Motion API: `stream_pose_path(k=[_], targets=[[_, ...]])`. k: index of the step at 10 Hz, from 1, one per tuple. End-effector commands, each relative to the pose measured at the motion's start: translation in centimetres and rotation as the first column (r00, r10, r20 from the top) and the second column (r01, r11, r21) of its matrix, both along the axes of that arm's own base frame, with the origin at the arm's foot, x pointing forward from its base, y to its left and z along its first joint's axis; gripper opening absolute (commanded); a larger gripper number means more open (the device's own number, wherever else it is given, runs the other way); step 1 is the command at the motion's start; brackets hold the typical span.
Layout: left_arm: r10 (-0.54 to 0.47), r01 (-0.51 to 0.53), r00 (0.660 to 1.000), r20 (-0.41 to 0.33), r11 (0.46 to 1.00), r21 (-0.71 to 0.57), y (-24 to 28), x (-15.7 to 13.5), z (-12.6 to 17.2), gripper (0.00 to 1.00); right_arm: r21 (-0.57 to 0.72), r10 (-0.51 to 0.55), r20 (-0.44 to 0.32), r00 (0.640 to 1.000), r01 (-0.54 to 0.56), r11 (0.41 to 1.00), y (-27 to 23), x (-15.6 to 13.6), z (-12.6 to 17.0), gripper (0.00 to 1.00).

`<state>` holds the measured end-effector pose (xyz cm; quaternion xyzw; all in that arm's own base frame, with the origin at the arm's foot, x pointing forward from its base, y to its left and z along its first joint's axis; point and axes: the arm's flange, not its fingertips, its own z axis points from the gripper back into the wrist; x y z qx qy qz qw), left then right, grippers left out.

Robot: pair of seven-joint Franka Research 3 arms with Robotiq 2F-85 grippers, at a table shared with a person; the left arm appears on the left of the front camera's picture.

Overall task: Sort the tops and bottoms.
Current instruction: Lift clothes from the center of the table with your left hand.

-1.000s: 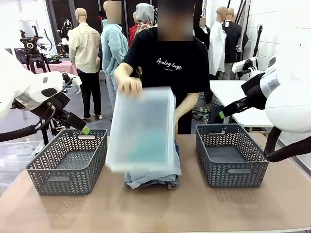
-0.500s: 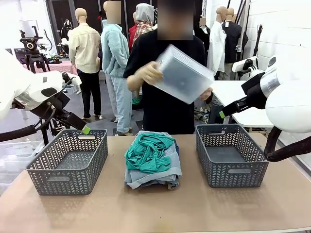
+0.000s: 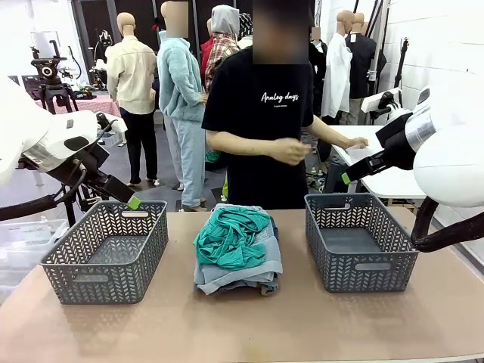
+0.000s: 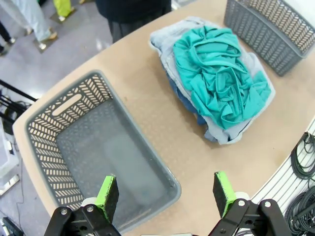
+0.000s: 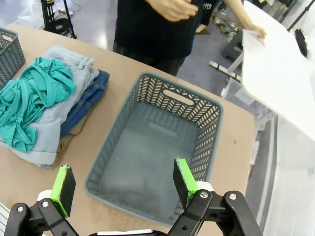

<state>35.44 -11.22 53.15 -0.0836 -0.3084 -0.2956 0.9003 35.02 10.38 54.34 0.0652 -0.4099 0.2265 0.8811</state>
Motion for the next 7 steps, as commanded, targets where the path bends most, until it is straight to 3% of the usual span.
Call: stream_pose_path(k=[1, 7], targets=[[-0.002, 0.002, 1.000, 0.008, 1.000, 0.004, 0.21, 0.00, 0.08, 1.00, 0.006, -0.001, 0.005, 1.000, 0.001, 1.000, 0.13, 0.03, 0.00, 1.00], [-0.002, 0.002, 1.000, 0.008, 1.000, 0.004, 0.21, 0.00, 0.08, 1.00, 0.006, -0.001, 0.005, 1.000, 0.001, 1.000, 0.13, 0.03, 0.00, 1.00]])
